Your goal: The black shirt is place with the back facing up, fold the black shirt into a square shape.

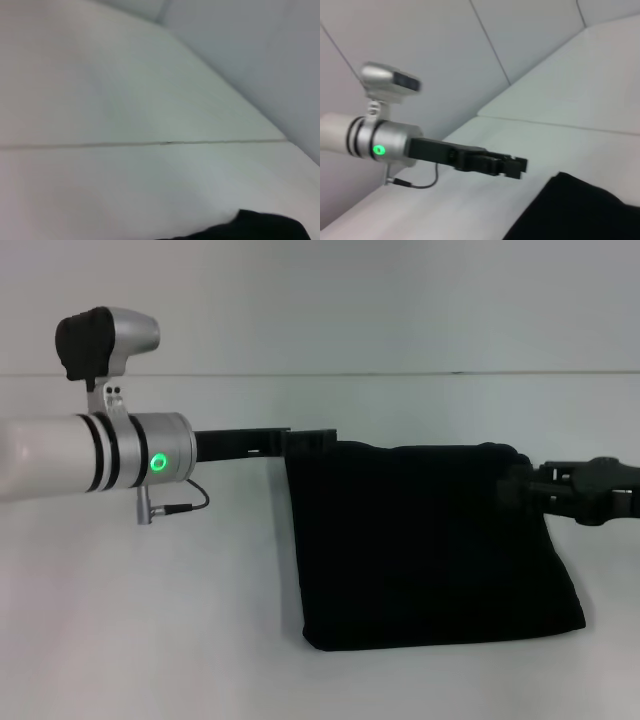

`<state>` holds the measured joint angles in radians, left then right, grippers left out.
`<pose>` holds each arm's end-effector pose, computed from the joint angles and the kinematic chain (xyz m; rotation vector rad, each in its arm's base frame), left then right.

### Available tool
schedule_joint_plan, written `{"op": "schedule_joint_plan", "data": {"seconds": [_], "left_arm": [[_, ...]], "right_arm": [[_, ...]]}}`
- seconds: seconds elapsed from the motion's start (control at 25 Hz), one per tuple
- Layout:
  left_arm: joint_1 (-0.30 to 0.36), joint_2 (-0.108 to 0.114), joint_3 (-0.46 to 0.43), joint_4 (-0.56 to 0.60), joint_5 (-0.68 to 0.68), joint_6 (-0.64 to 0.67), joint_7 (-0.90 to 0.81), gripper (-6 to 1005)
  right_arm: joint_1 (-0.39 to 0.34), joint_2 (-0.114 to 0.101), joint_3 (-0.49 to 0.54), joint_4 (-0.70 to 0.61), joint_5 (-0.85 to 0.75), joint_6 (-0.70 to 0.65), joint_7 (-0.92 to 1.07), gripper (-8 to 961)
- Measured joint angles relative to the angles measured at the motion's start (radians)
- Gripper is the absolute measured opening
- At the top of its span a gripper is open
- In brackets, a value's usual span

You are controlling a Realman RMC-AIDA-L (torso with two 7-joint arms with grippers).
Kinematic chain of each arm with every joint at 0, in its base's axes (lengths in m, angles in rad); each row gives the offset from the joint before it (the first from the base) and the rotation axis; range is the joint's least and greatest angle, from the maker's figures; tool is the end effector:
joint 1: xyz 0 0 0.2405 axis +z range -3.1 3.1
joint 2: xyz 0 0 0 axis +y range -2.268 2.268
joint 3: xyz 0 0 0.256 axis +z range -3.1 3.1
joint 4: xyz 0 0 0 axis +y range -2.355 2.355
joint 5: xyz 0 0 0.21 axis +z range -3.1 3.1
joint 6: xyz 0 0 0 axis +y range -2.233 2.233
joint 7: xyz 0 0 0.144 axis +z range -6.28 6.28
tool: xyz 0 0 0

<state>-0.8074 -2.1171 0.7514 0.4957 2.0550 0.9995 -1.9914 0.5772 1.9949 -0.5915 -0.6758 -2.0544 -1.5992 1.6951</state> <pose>-0.2136 0.4228 -0.0460 -2.3377 -1.3037 -0.5860 0.2666 0.3508 0.0450 -2.6271 0.9685 0.7146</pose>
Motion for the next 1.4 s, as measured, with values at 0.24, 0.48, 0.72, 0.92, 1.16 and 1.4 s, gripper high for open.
{"op": "schedule_joint_plan", "data": {"seconds": [0.24, 0.48, 0.72, 0.92, 1.16, 1.4], "left_arm": [[-0.028, -0.003, 0.043, -0.039, 0.017, -0.103, -0.146, 927], [-0.035, -0.008, 0.069, -0.073, 0.016, -0.173, -0.198, 921], [-0.043, -0.02, 0.07, -0.092, 0.014, -0.189, -0.201, 915], [-0.045, -0.023, 0.071, -0.105, 0.017, -0.22, -0.202, 910], [-0.037, -0.023, 0.071, -0.104, 0.018, -0.224, -0.201, 904], [-0.036, -0.027, 0.074, -0.11, 0.018, -0.225, -0.202, 898]], "right_arm": [[0.006, -0.001, -0.026, -0.037, -0.01, -0.014, -0.03, 392], [0.005, -0.007, -0.039, -0.038, -0.01, -0.028, -0.09, 551], [0.008, -0.017, -0.052, -0.038, -0.01, -0.037, -0.098, 668], [0.01, -0.018, -0.053, -0.039, -0.01, -0.038, -0.098, 747], [0.01, -0.018, -0.053, -0.039, -0.009, -0.033, -0.098, 746], [0.01, -0.013, -0.053, -0.039, -0.009, -0.032, -0.098, 747]]}}
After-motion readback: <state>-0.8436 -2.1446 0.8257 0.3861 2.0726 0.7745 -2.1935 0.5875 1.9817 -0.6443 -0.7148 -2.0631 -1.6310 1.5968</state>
